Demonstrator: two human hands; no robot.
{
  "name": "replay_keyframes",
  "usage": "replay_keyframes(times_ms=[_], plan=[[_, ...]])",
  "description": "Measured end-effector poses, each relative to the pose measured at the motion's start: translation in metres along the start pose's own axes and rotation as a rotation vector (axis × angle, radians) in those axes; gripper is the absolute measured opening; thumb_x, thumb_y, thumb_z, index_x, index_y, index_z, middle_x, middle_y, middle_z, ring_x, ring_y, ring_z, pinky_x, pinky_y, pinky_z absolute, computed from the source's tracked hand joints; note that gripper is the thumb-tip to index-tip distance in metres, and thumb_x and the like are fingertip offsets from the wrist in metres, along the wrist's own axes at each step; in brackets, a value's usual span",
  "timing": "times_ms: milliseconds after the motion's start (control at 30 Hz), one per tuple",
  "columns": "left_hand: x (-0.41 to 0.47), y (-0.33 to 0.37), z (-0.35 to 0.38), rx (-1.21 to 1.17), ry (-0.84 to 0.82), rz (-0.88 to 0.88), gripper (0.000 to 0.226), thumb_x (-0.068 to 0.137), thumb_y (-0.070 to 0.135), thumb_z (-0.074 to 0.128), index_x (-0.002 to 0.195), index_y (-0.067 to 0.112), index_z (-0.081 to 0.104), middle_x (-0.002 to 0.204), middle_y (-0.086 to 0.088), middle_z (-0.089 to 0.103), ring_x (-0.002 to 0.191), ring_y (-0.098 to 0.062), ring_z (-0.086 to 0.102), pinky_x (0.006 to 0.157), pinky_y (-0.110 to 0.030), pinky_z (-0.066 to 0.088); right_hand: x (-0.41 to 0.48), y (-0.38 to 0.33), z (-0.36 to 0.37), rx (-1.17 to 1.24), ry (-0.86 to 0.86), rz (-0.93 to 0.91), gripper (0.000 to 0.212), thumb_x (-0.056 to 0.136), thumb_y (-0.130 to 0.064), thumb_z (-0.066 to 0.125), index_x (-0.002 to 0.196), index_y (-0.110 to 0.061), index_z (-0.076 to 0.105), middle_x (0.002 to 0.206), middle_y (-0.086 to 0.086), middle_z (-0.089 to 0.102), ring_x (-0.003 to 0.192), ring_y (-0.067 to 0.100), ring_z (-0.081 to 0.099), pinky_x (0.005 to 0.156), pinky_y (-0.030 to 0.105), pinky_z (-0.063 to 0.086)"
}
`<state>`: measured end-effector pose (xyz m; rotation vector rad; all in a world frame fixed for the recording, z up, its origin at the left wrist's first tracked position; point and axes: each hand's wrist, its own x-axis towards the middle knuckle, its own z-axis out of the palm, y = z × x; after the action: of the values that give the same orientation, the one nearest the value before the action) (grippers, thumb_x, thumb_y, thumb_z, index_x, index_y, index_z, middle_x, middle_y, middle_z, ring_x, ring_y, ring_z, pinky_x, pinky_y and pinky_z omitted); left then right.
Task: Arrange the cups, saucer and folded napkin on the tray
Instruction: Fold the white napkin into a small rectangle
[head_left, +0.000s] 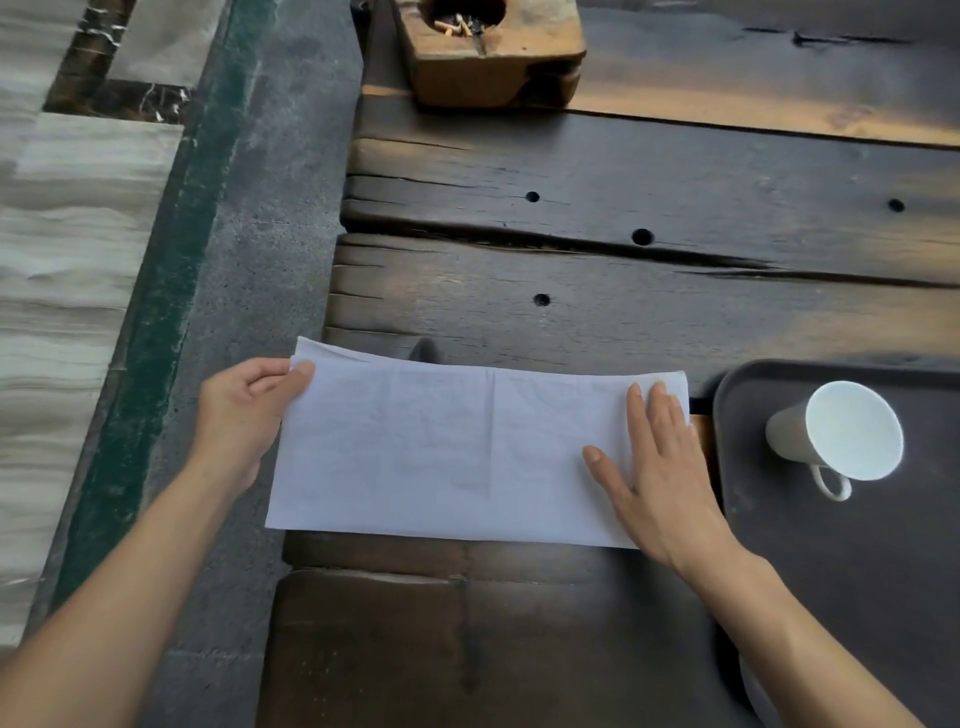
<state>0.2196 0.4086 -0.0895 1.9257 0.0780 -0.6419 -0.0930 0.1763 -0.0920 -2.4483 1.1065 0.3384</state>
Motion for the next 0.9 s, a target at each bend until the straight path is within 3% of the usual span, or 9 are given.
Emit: replay_keyframes(times_ms=[100, 233, 367, 433, 500, 633, 733, 900], plan=[[-0.003, -0.001, 0.002, 0.036, -0.012, 0.021, 0.011, 0.095, 0.022, 0.072, 0.091, 0.013, 0.07, 0.075, 0.004, 0.077, 0.061, -0.005, 0.07, 0.054, -0.022, 0.056, 0.0, 0.004, 0.002, 0.006, 0.009, 0.011, 0.092, 0.089, -0.075, 0.012, 0.159, -0.018, -0.008, 0.167, 0.008, -0.014, 0.153, 0.02, -0.017, 0.126, 0.041, -0.004], [-0.002, -0.006, 0.008, 0.064, -0.001, 0.037, 0.03, 0.099, 0.03, 0.065, 0.097, 0.0, 0.066, 0.085, -0.017, 0.067, 0.075, -0.025, 0.058, 0.068, -0.037, 0.045, 0.002, 0.003, 0.005, -0.026, 0.013, 0.017, 0.095, 0.087, -0.077, 0.01, 0.159, -0.019, -0.01, 0.167, 0.007, -0.015, 0.153, 0.02, -0.017, 0.125, 0.042, -0.005], [0.0, -0.014, 0.012, 0.318, 0.104, 0.105, 0.036, 0.098, 0.044, 0.062, 0.094, 0.008, 0.063, 0.083, -0.009, 0.063, 0.077, -0.025, 0.056, 0.069, -0.038, 0.046, -0.003, -0.007, 0.011, -0.054, 0.056, 0.037, 0.092, 0.089, -0.076, 0.011, 0.159, -0.02, -0.012, 0.167, 0.008, -0.016, 0.153, 0.021, -0.019, 0.123, 0.046, -0.011], [-0.007, -0.013, 0.017, 0.437, 0.194, 0.194, 0.035, 0.097, 0.045, 0.061, 0.115, 0.015, 0.06, 0.109, -0.007, 0.064, 0.101, -0.027, 0.061, 0.092, -0.046, 0.048, -0.007, -0.017, 0.017, -0.036, 0.079, 0.03, 0.09, 0.09, -0.074, 0.013, 0.159, -0.02, -0.012, 0.167, 0.008, -0.016, 0.153, 0.022, -0.02, 0.123, 0.048, -0.012], [-0.019, -0.013, 0.028, 0.595, 0.251, 0.349, 0.05, 0.098, 0.041, 0.06, 0.139, 0.016, 0.05, 0.139, -0.012, 0.051, 0.13, -0.03, 0.048, 0.11, -0.05, 0.034, -0.008, -0.031, 0.025, -0.009, 0.097, -0.008, 0.087, 0.092, -0.071, 0.014, 0.158, -0.021, -0.013, 0.167, 0.007, -0.017, 0.152, 0.02, -0.022, 0.122, 0.049, -0.013], [-0.04, -0.025, 0.053, 0.931, 0.008, 0.677, 0.07, 0.099, 0.053, 0.047, 0.159, 0.021, 0.03, 0.168, -0.012, 0.023, 0.157, -0.032, 0.015, 0.123, -0.056, 0.01, -0.002, -0.056, 0.04, 0.014, 0.086, -0.118, 0.082, 0.095, -0.069, 0.015, 0.158, -0.027, -0.015, 0.166, 0.004, -0.02, 0.152, 0.019, -0.023, 0.122, 0.05, -0.011], [-0.038, -0.04, 0.06, 1.13, -0.123, 0.672, 0.076, 0.098, 0.067, 0.028, 0.163, 0.034, 0.009, 0.173, -0.006, -0.001, 0.159, -0.028, -0.006, 0.125, -0.055, -0.003, 0.006, -0.053, 0.043, -0.018, 0.097, -0.119, 0.08, 0.096, -0.069, 0.016, 0.16, -0.026, -0.008, 0.167, 0.005, -0.017, 0.153, 0.021, -0.019, 0.123, 0.052, -0.008], [-0.027, -0.052, 0.055, 1.18, -0.088, 0.627, 0.075, 0.097, 0.071, 0.021, 0.163, 0.037, 0.008, 0.173, -0.008, -0.008, 0.159, -0.027, -0.007, 0.126, -0.057, 0.008, 0.01, -0.019, 0.036, -0.094, 0.135, 0.013, 0.079, 0.096, -0.069, 0.019, 0.16, -0.029, -0.001, 0.167, 0.007, -0.015, 0.154, 0.025, -0.013, 0.123, 0.054, -0.005]])
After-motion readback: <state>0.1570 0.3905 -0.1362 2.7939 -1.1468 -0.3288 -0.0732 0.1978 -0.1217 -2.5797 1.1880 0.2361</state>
